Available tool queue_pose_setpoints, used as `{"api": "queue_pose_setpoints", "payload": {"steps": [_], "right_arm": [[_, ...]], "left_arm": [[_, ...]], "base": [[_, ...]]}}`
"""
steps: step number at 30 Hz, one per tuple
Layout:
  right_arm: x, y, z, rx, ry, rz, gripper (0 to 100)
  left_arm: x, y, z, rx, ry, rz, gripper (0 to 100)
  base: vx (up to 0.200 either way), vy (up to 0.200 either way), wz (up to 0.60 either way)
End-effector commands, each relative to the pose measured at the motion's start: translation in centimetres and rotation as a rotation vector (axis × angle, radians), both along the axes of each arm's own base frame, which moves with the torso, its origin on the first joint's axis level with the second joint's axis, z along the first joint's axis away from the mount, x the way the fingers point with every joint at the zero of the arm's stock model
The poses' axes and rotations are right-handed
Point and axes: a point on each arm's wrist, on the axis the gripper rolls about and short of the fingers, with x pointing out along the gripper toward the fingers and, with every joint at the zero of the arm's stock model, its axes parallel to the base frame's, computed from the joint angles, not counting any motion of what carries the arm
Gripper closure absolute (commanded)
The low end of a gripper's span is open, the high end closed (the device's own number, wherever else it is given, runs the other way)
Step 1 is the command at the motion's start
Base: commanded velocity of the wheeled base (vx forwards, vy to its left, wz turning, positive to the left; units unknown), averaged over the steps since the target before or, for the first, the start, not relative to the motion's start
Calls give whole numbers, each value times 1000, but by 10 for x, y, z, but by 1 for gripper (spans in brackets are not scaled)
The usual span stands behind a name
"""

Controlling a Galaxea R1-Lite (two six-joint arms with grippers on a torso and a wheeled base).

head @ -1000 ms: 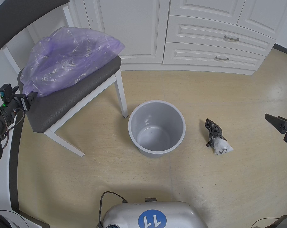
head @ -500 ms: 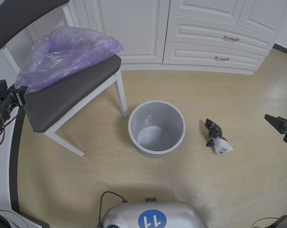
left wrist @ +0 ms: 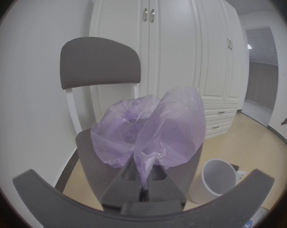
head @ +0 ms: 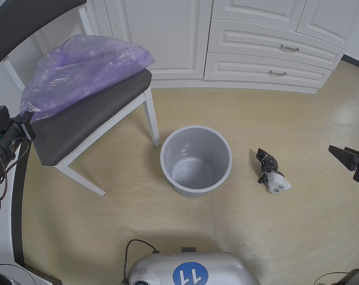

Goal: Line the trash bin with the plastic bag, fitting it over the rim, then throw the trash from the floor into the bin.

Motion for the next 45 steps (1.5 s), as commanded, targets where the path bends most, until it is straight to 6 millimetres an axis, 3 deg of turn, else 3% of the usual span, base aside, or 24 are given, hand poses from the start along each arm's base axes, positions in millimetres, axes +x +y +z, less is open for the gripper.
{"api": "queue_pose_setpoints", "payload": {"steps": [1, 7, 13, 19, 24, 34, 45], "right_arm": [[-2, 4, -5, -17, 11, 22, 0], [-2, 2, -7, -69, 7, -51, 0], [-10, 3, -9, -84, -10, -59, 0], [-16, 0, -7, -96, -26, -151, 0], [-20, 2, -6, -104, -44, -136, 0], [-17, 3, -8, -189, -43, -181, 0], [-28, 21, -3, -205, -116, -154, 0]], "left_arm": [[-27, -21, 14, 1, -67, -71, 100], [-34, -30, 23, 2, -104, -105, 100], [-43, -59, 29, -51, -139, -104, 100], [-48, -75, 32, -98, -155, -77, 100], [-52, -86, 32, -112, -153, -115, 100], [-65, -127, 29, -139, -123, -191, 100], [-79, -130, 34, -82, -160, -195, 100]], "base": [[0, 0, 0], [0, 0, 0], [0, 0, 0], [0, 0, 0], [0, 0, 0], [0, 0, 0], [0, 0, 0]]}}
